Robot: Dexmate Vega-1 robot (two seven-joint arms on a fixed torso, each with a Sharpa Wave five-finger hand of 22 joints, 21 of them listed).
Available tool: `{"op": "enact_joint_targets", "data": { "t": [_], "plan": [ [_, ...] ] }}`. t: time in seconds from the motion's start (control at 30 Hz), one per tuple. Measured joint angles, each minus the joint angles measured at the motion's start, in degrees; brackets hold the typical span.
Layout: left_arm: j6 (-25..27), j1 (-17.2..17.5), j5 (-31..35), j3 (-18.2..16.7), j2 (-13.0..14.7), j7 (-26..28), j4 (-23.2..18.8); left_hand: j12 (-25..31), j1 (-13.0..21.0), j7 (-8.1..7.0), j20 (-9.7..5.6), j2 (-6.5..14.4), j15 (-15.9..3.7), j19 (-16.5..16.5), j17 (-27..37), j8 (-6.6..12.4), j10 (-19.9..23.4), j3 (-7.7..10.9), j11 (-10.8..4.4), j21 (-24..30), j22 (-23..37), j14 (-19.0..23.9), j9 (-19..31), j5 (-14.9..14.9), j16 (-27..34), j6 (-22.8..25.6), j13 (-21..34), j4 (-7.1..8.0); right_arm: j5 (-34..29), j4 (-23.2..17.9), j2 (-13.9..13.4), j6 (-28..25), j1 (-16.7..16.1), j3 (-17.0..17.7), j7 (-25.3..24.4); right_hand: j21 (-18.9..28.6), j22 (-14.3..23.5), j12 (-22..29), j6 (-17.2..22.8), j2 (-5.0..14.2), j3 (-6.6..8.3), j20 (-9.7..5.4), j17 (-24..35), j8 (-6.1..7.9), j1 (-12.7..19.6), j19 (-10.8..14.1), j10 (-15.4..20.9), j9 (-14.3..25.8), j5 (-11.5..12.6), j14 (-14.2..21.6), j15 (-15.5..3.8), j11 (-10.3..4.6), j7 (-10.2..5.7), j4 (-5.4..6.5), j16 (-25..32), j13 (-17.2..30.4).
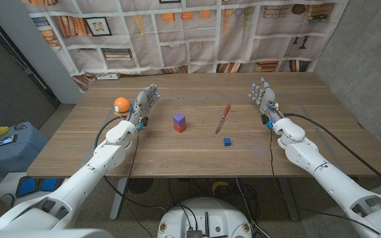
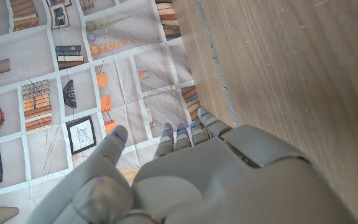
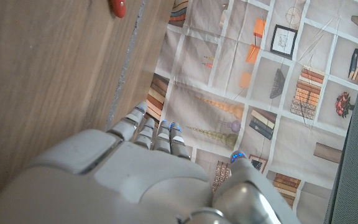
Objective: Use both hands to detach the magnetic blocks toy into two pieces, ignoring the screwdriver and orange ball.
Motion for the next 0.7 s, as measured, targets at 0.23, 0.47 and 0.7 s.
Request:
{"op": "enact_joint_targets", "data": {
  "t": [0.23, 0.47, 0.7],
  "plan": [
    [0.48, -0.29, 0.2, 0.04, 1.46, -0.62, -0.42, 0.0, 0.61, -0.41, 0.22, 0.3, -0.64, 0.39, 0.0, 0.2, 0.63, 0.18, -0.62, 0.0, 0.0, 0.21, 0.0, 0.0, 0.0, 1.02, 0.0, -1.54, -2.06, -0.08, 0.01, -0.09, 0.12, -0.39, -2.26, 0.0, 0.0, 0.0, 0.0, 0.0, 0.0, -0.02, -0.17, 0.0, 0.0, -0.02, 0.0, 0.0, 0.24, -0.31, -0.31, 0.0, 0.0, 0.0, 0.0, 0.0],
    [1.18, -0.18, 1.2, -0.09, 3.09, -0.85, -2.17, 0.31, 2.1, -1.75, 0.12, -0.13, -1.77, 1.1, -0.01, 0.64, 2.49, 0.46, -2.03, 0.0, -0.16, 1.37, -0.01, -0.5, 0.03, 3.82, 0.0, -4.98, -3.18, -0.29, 0.18, -0.02, 0.21, -0.7, -3.59, 0.0, -0.01, 0.0, -0.01, 0.0, 0.24, -0.44, -0.44, 0.0, 0.0, -0.45, -0.23, -0.01, 0.24, -0.52, -0.53, -0.22, 0.0, -0.24, 0.0, 0.0],
    [1.58, 0.41, 2.13, -0.42, 5.14, -0.93, -4.32, 0.39, 4.22, -3.67, 0.12, -1.07, -3.3, 2.54, -0.01, 1.07, 5.14, 1.21, -3.86, 0.0, -0.16, 2.91, -0.01, -0.93, 0.44, 7.15, 0.0, -9.5, -3.74, -0.74, 0.22, -0.05, 0.18, -0.71, -4.7, 0.04, -0.01, 0.0, -0.01, 0.29, 0.35, -0.53, -0.71, 0.21, 0.3, -0.54, -0.23, -0.01, 0.24, -0.61, -0.62, -0.22, 0.0, -0.13, 0.0, -0.07]
  ]
}}
